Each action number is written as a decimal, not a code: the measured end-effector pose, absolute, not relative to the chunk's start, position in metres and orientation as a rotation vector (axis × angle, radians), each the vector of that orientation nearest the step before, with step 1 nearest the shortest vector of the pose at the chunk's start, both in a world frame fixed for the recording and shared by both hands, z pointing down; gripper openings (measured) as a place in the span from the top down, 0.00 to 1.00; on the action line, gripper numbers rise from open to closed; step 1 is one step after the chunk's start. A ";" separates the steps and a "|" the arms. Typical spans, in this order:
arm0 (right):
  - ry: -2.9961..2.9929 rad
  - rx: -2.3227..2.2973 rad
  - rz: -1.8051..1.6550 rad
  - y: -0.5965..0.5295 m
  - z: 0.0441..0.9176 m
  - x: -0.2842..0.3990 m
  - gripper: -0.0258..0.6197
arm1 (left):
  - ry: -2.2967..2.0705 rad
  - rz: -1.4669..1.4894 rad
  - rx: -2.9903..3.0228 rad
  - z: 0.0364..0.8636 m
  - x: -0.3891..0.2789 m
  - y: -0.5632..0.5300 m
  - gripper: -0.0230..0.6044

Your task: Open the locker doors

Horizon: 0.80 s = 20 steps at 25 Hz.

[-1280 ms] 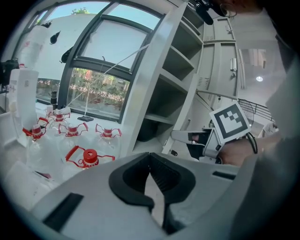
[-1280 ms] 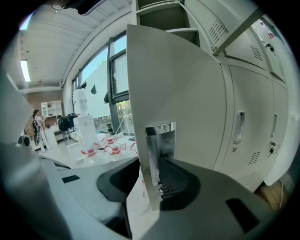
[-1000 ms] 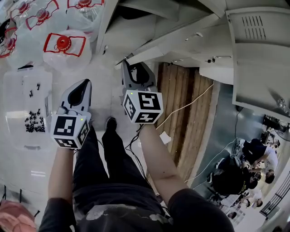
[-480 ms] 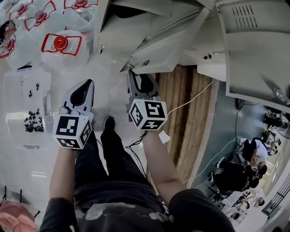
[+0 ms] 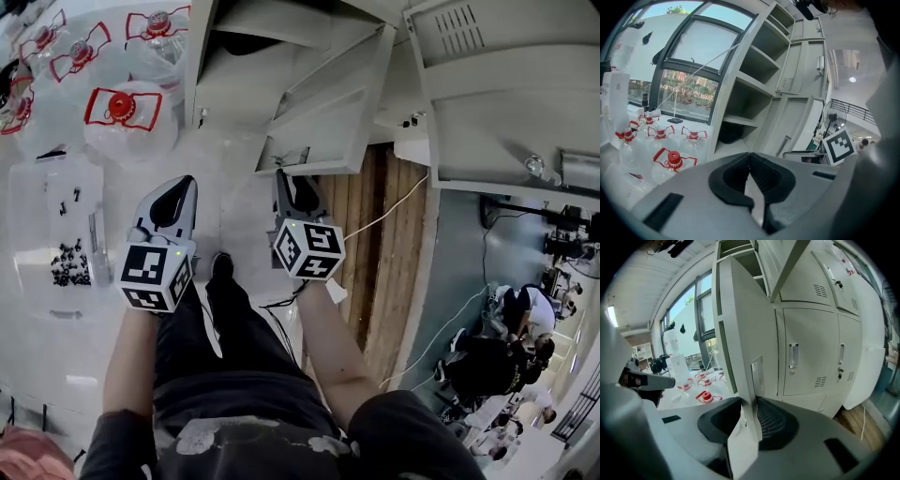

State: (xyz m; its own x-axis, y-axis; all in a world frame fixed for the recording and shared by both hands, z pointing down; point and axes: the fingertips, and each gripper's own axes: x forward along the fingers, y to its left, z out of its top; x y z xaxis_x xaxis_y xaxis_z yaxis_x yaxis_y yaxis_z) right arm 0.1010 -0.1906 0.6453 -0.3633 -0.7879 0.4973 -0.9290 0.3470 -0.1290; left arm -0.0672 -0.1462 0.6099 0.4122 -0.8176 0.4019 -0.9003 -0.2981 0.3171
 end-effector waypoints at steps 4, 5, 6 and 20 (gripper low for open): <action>-2.242 1.544 0.566 -0.189 0.645 0.116 0.77 | -1.439 0.223 2.197 0.602 -0.056 -0.147 0.95; -2.237 1.550 0.567 -0.189 0.645 0.119 0.77 | -1.434 0.223 2.201 0.601 -0.053 -0.147 0.95; -2.232 1.558 0.568 -0.188 0.645 0.122 0.77 | -1.429 0.224 2.203 0.600 -0.050 -0.146 0.95; -2.196 1.655 0.572 -0.186 0.644 0.170 0.79 | -1.392 0.230 2.221 0.601 -0.012 -0.131 0.95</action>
